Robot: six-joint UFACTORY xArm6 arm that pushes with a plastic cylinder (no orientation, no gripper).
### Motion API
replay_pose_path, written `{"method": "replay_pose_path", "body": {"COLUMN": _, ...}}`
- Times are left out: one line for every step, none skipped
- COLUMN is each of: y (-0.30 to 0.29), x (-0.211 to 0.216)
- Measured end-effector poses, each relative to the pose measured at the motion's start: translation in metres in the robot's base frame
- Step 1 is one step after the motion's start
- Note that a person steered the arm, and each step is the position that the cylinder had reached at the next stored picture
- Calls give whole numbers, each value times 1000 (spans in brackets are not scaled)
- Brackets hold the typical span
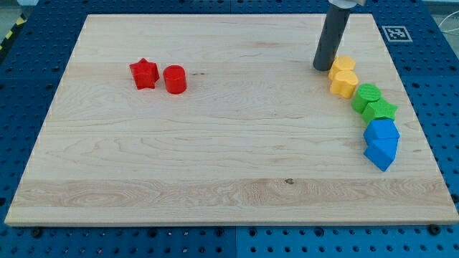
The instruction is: Slide the red star and red circle towards right
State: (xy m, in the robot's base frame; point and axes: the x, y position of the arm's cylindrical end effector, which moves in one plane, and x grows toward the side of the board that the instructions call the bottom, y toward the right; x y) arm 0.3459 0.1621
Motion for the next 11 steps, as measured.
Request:
{"method": "replay_pose_path", "body": {"y": -43, "x": 0}}
{"method": "replay_pose_path", "body": {"y": -85, "x": 12}}
{"method": "replay_pose_path", "body": {"y": -104, "x": 58}}
{"method": "replay_pose_path", "body": {"y": -121, "x": 116}}
{"method": "replay_pose_path", "body": {"y": -165, "x": 163}}
{"method": "replay_pose_path", "body": {"y": -244, "x": 166}}
{"method": "replay_pose_path", "body": {"y": -301, "x": 129}}
{"method": "replay_pose_path", "body": {"y": -344, "x": 86}}
{"method": "replay_pose_path", "body": {"y": -372, "x": 50}}
{"method": "replay_pose_path", "body": {"y": -367, "x": 15}}
{"method": "replay_pose_path", "body": {"y": -312, "x": 12}}
